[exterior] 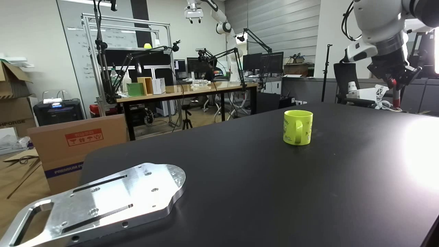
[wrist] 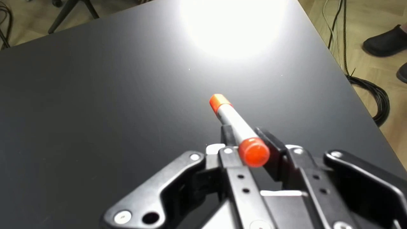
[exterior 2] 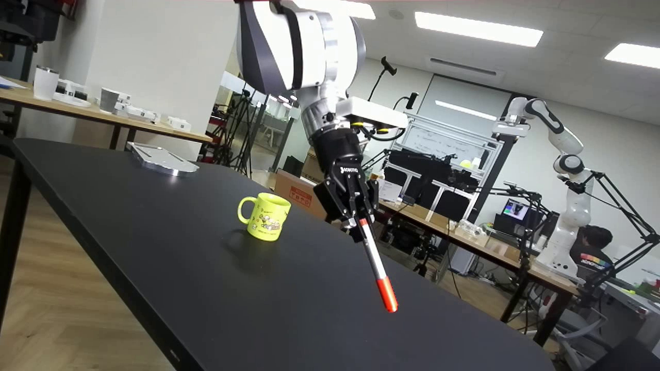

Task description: Put the marker on the table

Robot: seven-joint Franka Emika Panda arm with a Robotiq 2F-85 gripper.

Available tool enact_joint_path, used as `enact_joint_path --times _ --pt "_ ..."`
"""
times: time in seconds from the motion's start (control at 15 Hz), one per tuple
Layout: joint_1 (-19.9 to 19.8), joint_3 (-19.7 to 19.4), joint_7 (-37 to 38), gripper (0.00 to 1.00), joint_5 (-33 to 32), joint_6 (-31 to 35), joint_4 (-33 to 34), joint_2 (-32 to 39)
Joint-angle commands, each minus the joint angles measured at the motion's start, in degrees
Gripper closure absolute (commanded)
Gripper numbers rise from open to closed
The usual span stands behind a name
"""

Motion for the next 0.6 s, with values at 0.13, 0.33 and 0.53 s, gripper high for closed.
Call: enact_joint_path --times 0.13,0.33,0.53 --pt "-1.16 0.54 0.66 0.77 1.06 -0.23 1.94 3.28" --pt "-1.18 0.60 0.71 0.77 1.37 -0.39 3.09 4.63" --pt "-1.18 0.61 0.71 0.77 1.40 -0.44 3.31 4.63"
